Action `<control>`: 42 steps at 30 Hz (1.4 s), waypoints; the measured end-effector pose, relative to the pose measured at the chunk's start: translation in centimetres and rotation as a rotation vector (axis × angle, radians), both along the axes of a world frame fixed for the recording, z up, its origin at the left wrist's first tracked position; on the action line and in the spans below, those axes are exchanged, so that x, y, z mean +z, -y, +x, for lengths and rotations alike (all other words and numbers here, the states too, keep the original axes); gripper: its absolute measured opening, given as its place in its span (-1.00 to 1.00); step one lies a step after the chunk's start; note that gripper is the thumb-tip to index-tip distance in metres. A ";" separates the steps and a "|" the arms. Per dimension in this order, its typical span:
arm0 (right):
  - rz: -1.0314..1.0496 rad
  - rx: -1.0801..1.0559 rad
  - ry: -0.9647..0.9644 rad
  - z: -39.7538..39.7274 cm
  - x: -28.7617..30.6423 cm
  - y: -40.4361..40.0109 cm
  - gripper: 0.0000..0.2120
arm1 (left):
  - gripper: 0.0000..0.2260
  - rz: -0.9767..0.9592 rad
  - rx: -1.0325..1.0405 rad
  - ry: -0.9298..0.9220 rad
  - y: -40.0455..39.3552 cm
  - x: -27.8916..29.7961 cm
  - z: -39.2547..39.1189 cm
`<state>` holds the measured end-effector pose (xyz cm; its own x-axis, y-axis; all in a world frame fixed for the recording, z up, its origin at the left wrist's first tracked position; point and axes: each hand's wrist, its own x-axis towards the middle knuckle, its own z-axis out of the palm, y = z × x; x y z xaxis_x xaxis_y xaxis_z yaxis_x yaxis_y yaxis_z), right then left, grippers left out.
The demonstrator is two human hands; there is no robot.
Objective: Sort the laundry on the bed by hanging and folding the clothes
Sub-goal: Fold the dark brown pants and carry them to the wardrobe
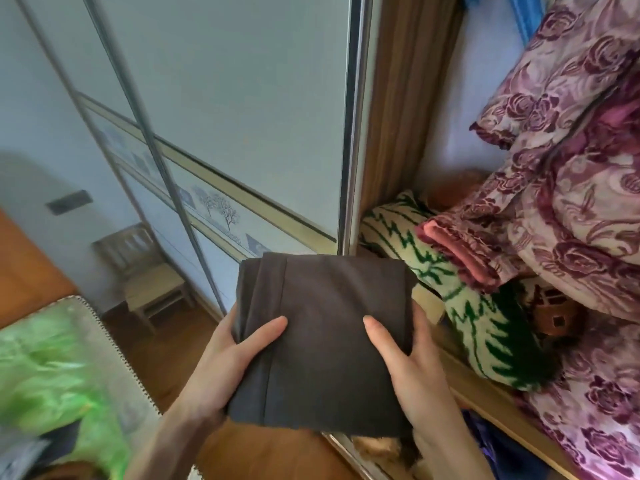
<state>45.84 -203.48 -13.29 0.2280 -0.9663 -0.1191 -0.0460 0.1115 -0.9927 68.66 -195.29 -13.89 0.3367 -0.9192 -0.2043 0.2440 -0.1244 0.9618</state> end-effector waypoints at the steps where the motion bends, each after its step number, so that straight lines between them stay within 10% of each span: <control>1: 0.001 0.022 -0.006 1.2 -0.3 -0.1 -0.38 | -0.44 -0.001 0.027 0.006 -0.5 -0.4 1.1; 18: -0.006 0.484 0.062 32.2 0.6 6.3 -0.49 | -0.40 -0.093 0.438 -0.034 -1.1 -1.6 27.4; 42: 0.058 0.616 0.060 59.6 -2.0 16.3 -0.57 | -0.37 -0.014 0.592 -0.050 6.0 -3.7 51.3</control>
<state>105.46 -219.76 -15.28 0.7496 -0.6476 -0.1369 -0.0630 0.1361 -0.9887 120.01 -201.34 -17.62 0.7833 -0.5804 -0.2226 0.3132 0.0591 0.9479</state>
